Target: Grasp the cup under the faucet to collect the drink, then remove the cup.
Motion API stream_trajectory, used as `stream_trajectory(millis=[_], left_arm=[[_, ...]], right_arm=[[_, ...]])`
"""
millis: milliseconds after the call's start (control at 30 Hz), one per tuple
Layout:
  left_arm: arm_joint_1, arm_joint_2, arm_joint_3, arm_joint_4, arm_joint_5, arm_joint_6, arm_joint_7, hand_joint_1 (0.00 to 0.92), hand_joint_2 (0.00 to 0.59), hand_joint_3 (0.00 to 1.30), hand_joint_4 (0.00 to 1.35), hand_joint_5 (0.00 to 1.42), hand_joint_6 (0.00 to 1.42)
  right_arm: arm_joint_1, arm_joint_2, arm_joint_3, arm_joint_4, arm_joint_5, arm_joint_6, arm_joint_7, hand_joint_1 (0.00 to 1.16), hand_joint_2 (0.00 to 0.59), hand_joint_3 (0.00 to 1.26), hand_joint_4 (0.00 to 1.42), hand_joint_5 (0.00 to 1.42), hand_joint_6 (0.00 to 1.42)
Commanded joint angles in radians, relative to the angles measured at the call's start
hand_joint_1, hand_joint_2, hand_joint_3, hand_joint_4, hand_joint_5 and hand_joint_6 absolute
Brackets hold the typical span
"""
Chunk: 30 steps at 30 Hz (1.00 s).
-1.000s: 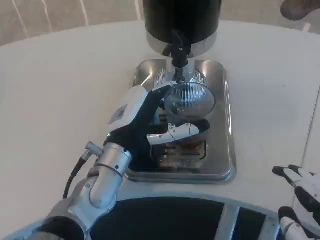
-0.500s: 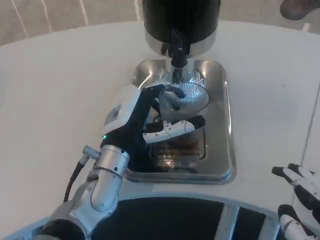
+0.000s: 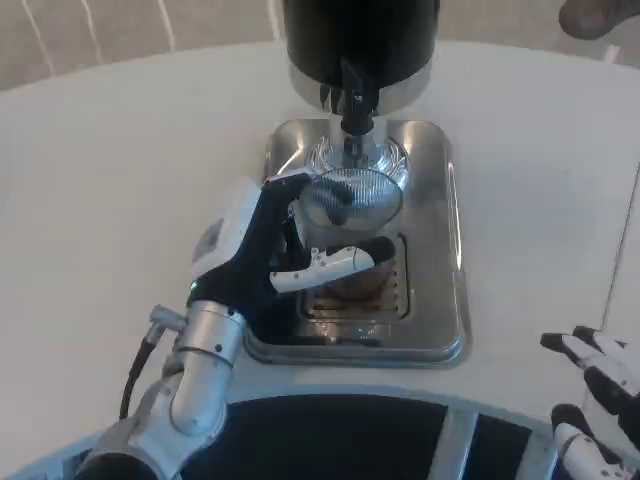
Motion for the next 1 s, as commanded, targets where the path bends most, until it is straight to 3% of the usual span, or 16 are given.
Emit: stream_trajectory(millis=[33,433,767,1000], left_arm=[[0.028,0.024,0.026,-0.022,-0.016,-0.051,0.000,0.659,0.004,0.91,0.98,1.30,1.42],[0.066,0.072,0.087,-0.072,-0.045,-0.135,-0.048,0.667,0.002,0.90,1.03,1.34,1.42],[0.109,0.129,0.108,-0.096,-0.050,-0.174,-0.093,0.668,0.000,0.90,1.04,1.34,1.42],[0.136,0.162,0.124,-0.106,-0.050,-0.187,-0.115,0.673,0.000,0.90,1.04,1.34,1.42]], right_arm=[[-0.038,0.064,0.009,-0.015,-0.012,0.018,0.011,0.01,0.580,0.09,0.00,0.00,0.00],[-0.044,0.090,0.072,-0.015,-0.070,0.028,-0.002,0.01,0.575,0.09,0.00,0.00,0.00],[-0.125,0.061,0.121,-0.015,-0.133,0.080,0.023,0.00,0.550,0.06,0.00,0.00,0.00],[-0.165,0.070,0.163,-0.015,-0.188,0.104,0.040,0.00,0.548,0.06,0.00,0.00,0.00]])
